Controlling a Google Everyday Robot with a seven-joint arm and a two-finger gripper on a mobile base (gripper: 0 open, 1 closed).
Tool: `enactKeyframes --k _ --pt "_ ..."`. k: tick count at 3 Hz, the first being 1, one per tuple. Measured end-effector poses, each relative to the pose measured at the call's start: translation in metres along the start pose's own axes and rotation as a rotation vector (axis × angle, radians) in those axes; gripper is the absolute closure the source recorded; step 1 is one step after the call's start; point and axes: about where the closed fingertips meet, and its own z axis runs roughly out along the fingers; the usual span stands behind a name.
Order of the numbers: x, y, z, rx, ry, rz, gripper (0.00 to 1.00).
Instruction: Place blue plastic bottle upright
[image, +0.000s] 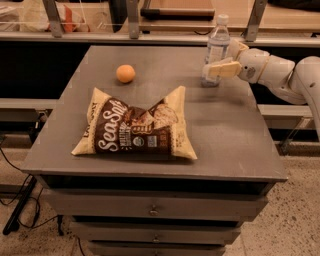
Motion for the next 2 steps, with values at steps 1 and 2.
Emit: enactKeyframes --k 1,2 --pt "-0.008 0.004 -0.006 0.0 0.029 -0.021 0.0" --pt "-0.021 0.007 -0.017 0.009 0.089 -0.056 0.0"
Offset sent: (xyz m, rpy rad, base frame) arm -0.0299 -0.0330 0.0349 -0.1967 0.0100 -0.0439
